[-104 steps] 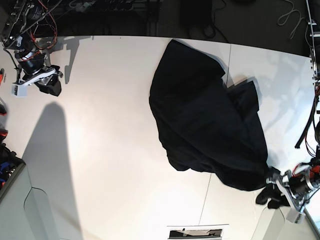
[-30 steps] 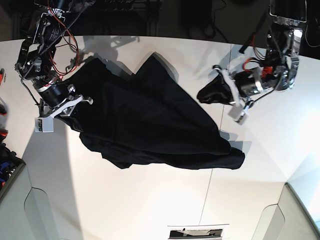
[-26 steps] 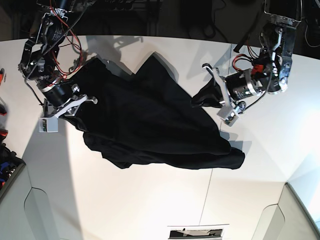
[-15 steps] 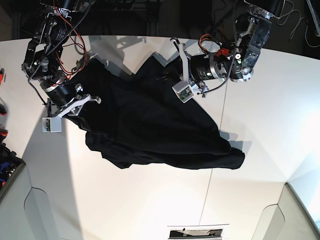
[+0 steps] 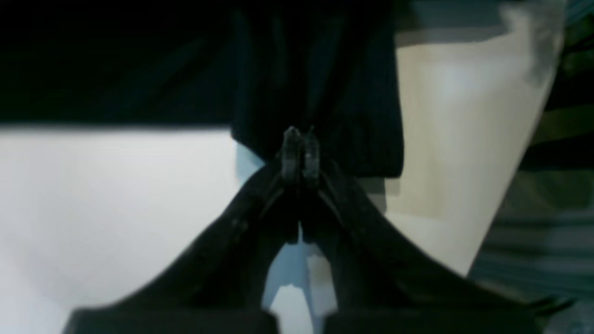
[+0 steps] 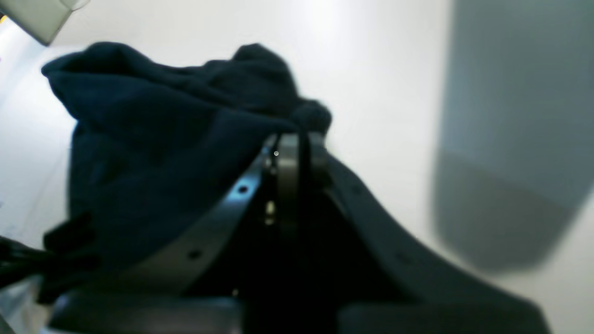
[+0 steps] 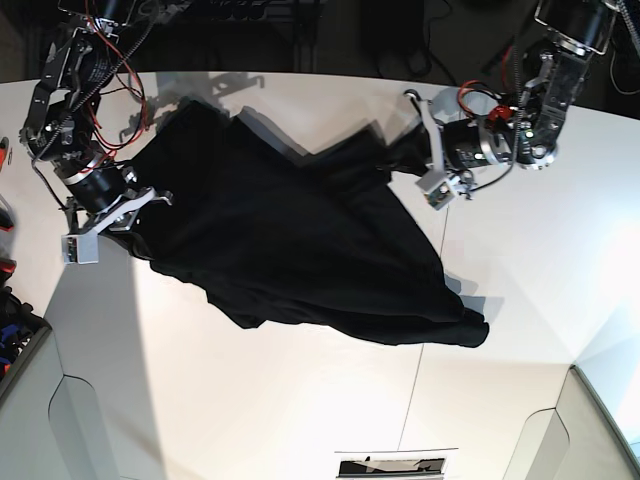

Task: Layout the t-shirt on the table in an organized manner, then fold the t-shirt properly
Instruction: 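Pull the shirt apart with both grippers, spreading it flat, then hold the shirt with both grippers and drag it to stretch it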

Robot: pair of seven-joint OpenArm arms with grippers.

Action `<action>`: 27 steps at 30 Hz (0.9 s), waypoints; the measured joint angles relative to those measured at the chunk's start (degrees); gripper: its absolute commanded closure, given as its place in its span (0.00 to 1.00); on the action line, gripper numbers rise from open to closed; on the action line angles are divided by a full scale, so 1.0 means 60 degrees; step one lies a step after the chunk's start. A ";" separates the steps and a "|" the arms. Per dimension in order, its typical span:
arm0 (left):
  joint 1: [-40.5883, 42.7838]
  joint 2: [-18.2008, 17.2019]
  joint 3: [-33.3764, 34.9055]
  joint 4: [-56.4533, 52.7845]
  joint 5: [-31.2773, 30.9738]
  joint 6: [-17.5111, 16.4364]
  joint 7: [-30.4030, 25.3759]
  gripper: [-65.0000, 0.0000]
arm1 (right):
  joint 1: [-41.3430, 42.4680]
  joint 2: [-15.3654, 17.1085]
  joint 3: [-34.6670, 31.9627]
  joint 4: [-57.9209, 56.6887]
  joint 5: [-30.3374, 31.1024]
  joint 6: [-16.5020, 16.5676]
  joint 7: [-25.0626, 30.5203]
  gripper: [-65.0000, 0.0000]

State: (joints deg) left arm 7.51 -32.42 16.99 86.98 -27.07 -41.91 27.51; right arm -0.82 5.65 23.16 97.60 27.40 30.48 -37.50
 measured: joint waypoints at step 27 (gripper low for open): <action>-0.0051 -0.2696 -0.0025 -0.0004 0.2055 0.1982 0.0634 1.00 | 0.0011 0.2208 0.1778 0.0029 0.1537 -0.0018 -0.0554 0.31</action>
State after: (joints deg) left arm 7.20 -48.60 16.84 86.96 -14.74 -30.02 31.31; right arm -0.75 18.90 33.82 97.78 36.62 30.37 -40.82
